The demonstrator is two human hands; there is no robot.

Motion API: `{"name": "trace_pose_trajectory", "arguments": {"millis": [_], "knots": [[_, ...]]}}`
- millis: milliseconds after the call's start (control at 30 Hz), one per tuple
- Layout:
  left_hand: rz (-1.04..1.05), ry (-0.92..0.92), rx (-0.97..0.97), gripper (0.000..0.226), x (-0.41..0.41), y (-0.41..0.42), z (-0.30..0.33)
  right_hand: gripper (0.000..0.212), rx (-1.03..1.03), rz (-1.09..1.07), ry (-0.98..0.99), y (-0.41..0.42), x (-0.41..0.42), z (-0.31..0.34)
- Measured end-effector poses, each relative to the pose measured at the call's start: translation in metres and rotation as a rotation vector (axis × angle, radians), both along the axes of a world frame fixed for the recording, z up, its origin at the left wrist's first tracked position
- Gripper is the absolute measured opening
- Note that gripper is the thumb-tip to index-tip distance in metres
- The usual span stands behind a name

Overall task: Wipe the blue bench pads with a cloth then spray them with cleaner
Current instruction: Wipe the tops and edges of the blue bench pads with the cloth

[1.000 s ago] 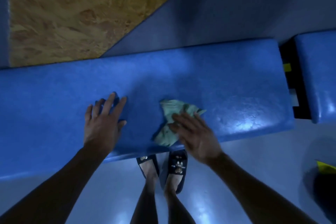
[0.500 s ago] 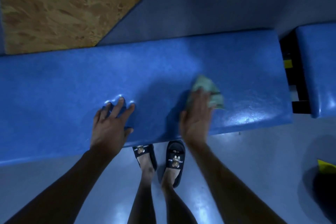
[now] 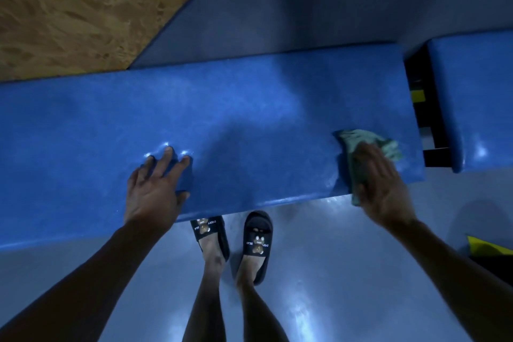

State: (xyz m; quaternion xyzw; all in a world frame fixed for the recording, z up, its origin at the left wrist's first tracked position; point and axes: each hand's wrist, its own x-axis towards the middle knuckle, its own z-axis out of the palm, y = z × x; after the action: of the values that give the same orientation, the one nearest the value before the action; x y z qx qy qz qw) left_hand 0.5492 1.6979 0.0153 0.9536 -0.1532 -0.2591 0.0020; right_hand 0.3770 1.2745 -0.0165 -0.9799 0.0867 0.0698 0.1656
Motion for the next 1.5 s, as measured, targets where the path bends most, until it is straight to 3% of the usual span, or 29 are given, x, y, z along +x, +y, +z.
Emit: {"name": "trace_pose_trajectory", "arguments": {"millis": [133, 267, 333, 400, 500, 567, 633, 767, 933, 1000, 1100, 1200, 1267, 1333, 1433, 1500], "knots": [[0.005, 0.001, 0.015, 0.076, -0.001, -0.001, -0.001, 0.053, 0.041, -0.286, -0.038, 0.004, 0.009, -0.003], [0.008, -0.002, 0.039, 0.076, -0.001, -0.004, -0.001, 0.055, 0.027, -0.538, -0.226, 0.083, 0.033, -0.023], [0.013, 0.0, 0.039, 0.077, -0.002, -0.004, -0.001, 0.057, 0.106, -0.448, -0.278, 0.14, 0.04, -0.023], [0.019, 0.017, 0.049, 0.078, -0.001, -0.004, -0.001, 0.047, 0.169, -0.17, -0.205, 0.179, 0.038, -0.02], [0.003, 0.029, 0.076, 0.079, 0.002, -0.006, 0.001, 0.04, 0.128, 0.208, -0.109, 0.151, 0.037, -0.016], [0.006, 0.033, 0.074, 0.078, 0.002, -0.006, 0.002, 0.043, 0.049, 0.315, -0.113, 0.105, 0.039, -0.016], [0.021, 0.026, 0.054, 0.078, 0.001, -0.005, 0.001, 0.046, -0.057, 0.213, -0.104, 0.057, 0.039, -0.017], [0.02, 0.004, 0.038, 0.077, -0.003, -0.005, 0.0, 0.058, -0.098, -0.231, 0.051, 0.014, 0.033, -0.013], [0.018, 0.024, 0.001, 0.074, -0.002, 0.0, -0.001, 0.063, -0.015, -0.492, -0.031, 0.12, 0.046, -0.024], [0.009, 0.022, -0.026, 0.074, -0.002, 0.004, -0.002, 0.059, 0.034, -0.408, -0.108, 0.18, 0.05, -0.025], [-0.009, -0.005, -0.102, 0.07, 0.0, 0.014, -0.003, 0.057, 0.116, -0.008, -0.12, 0.239, 0.048, -0.023], [-0.046, -0.061, -0.21, 0.065, 0.001, 0.029, -0.001, 0.066, 0.047, 0.433, -0.102, 0.207, 0.054, -0.021], [-0.032, -0.088, -0.249, 0.067, 0.001, 0.043, -0.002, 0.066, -0.068, 0.592, -0.092, 0.157, 0.059, -0.02], [0.013, -0.103, -0.237, 0.069, 0.003, 0.061, -0.001, 0.057, -0.103, 0.469, -0.068, 0.107, 0.058, -0.015], [0.027, -0.118, -0.202, 0.073, 0.006, 0.093, 0.001, 0.053, -0.087, 0.004, -0.021, 0.077, 0.044, -0.012], [0.032, -0.121, -0.176, 0.075, 0.011, 0.115, 0.0, 0.052, -0.048, -0.323, -0.044, 0.107, 0.044, -0.022]]}}
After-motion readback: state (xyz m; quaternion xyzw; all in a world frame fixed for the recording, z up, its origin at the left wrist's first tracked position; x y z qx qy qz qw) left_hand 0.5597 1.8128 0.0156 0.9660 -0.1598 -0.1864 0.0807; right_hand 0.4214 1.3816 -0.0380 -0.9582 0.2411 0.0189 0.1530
